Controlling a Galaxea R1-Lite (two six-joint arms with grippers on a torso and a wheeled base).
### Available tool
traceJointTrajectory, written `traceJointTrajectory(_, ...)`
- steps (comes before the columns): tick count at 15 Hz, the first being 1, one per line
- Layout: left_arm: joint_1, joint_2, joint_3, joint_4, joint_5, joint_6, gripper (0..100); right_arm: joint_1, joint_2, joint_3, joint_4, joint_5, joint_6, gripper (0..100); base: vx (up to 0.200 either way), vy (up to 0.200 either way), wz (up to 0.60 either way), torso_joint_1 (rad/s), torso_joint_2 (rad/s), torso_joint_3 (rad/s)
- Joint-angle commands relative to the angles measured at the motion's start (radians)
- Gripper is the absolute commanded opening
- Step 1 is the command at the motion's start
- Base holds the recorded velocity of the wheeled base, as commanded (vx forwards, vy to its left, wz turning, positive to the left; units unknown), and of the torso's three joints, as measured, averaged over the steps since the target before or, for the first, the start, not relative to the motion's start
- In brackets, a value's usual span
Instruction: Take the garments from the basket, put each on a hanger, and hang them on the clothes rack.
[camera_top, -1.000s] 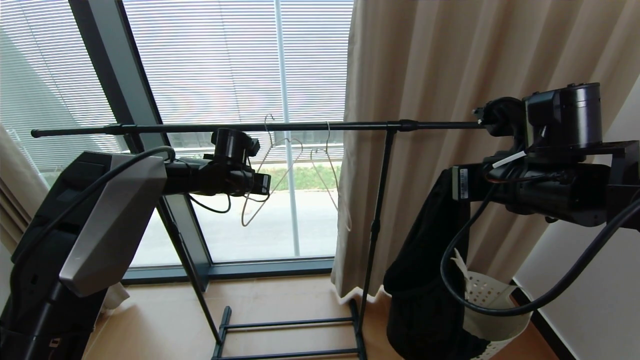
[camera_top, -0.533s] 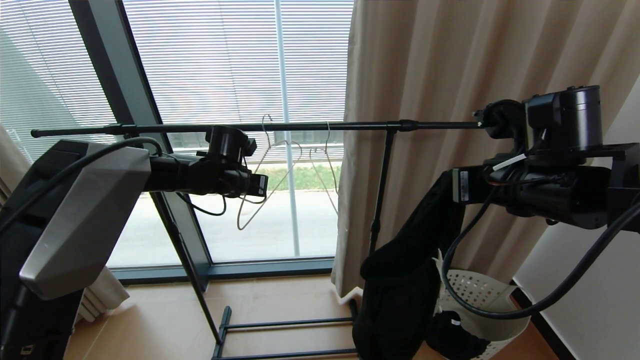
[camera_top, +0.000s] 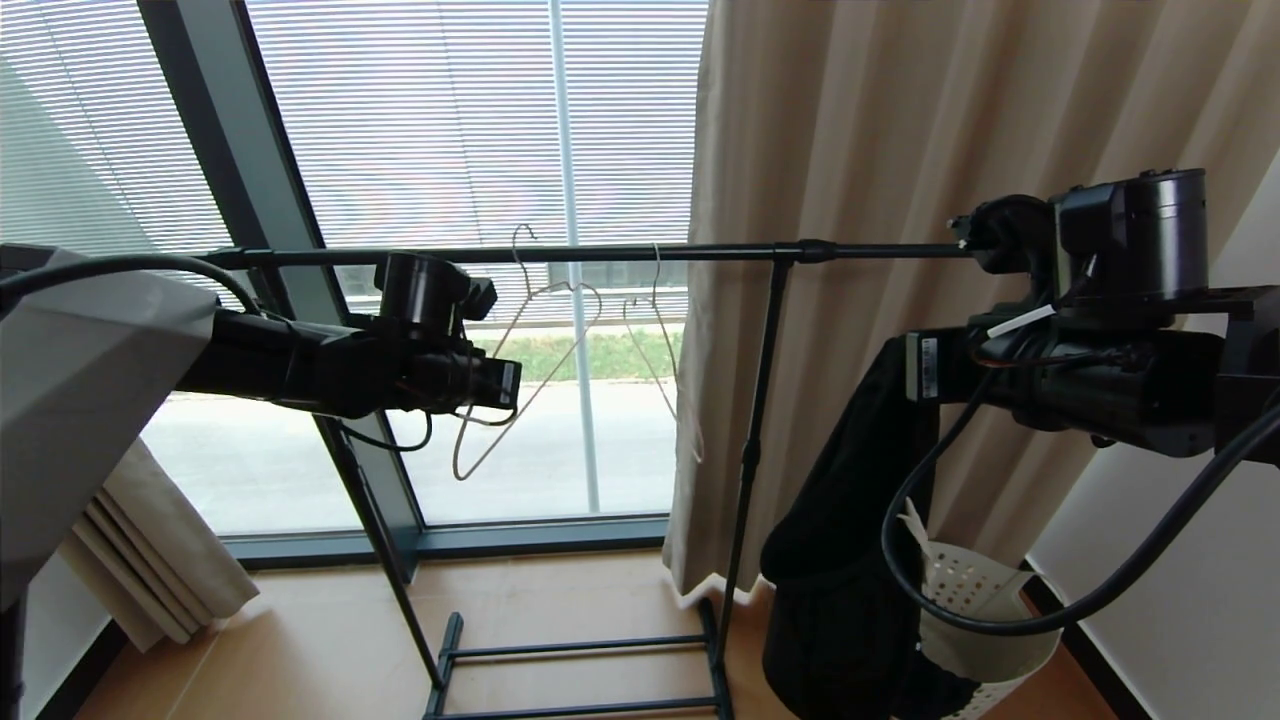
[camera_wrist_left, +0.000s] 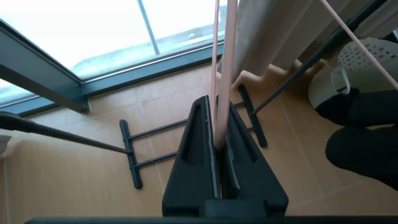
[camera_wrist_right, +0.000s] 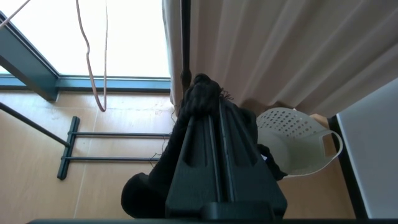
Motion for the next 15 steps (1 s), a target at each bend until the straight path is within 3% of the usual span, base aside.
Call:
traceJointTrajectory(1,-0.008,-0.114,0.149,-0.068,-0.003,0.000,0,0.000,-0.004,0.001,0.000,0.000,0.000,0,0.000,0.000,0.00,0.000,0.00,0.000)
traceJointTrajectory(9,-0.027,-0.277,0.558,-0.311,-0.036,0.037,0,-0.010,0.005,0.001,0.000,0.000,0.000,0,0.000,0.000,0.00,0.000,0.00,0.000)
traceJointTrajectory(15,-0.045,-0.361,0.902,-0.622,-0.073,0.065,0,-0.009,0.005,0.013,-0.002,-0.003,0.000,0,0.000,0.000,0.00,0.000,0.00,0.000)
